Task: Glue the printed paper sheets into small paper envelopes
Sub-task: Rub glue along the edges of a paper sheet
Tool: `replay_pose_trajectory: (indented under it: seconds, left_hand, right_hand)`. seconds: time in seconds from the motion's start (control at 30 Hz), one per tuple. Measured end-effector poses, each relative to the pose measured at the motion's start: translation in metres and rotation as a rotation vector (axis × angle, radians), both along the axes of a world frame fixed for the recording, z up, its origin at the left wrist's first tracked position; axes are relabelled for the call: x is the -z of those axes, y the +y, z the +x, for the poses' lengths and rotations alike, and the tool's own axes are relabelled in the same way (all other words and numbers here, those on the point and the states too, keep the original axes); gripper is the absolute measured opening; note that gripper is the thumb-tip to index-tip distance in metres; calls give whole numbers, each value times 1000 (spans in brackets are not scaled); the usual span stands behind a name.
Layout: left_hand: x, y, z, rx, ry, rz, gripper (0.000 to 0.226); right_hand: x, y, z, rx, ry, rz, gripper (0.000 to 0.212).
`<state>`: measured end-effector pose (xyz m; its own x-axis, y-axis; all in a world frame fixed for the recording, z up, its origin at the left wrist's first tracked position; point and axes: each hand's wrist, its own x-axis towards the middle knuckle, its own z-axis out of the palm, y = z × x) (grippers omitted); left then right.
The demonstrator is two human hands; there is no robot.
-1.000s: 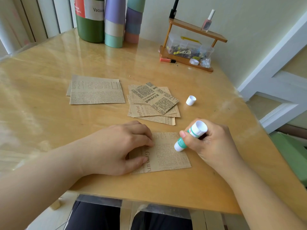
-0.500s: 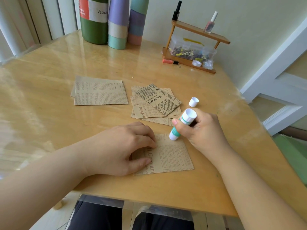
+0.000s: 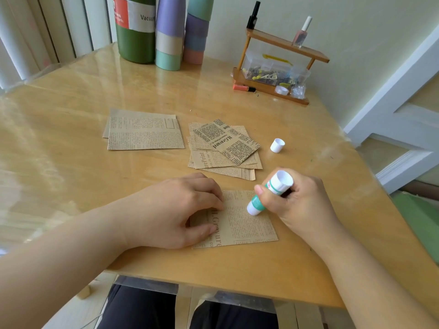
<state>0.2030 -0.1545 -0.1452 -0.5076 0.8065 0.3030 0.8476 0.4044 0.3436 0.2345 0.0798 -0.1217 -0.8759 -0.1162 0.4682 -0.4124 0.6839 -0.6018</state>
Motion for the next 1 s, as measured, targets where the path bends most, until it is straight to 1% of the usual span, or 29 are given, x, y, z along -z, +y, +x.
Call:
replay_pose_trajectory:
  seconds: [0.3,0.47,0.57,0.67,0.93,1.0]
  left_hand:
    - [0,0,0,1,7,-5,40]
    - [0,1,0,7,7,-1,38]
    - [0,0,-1,9,3,7,37]
    - [0,0,-1,11,0,3,36]
    - [-1,0,0,4,-3,18,38]
    - [0,0,0,-1,-1,17,39]
  right_hand:
    - [-4,-6,5,-50,-25,18,36]
    - [-1,-15,-16,-12,25,-6,41]
    - [-1,-20,-25,-8,-3,-30,34]
    - [0,-23,-29,-31,-43,-57,32]
    - [-3,-20,-16,-44,23,-7,30]
    - [-3,-18,-8,-41,27,-6,35]
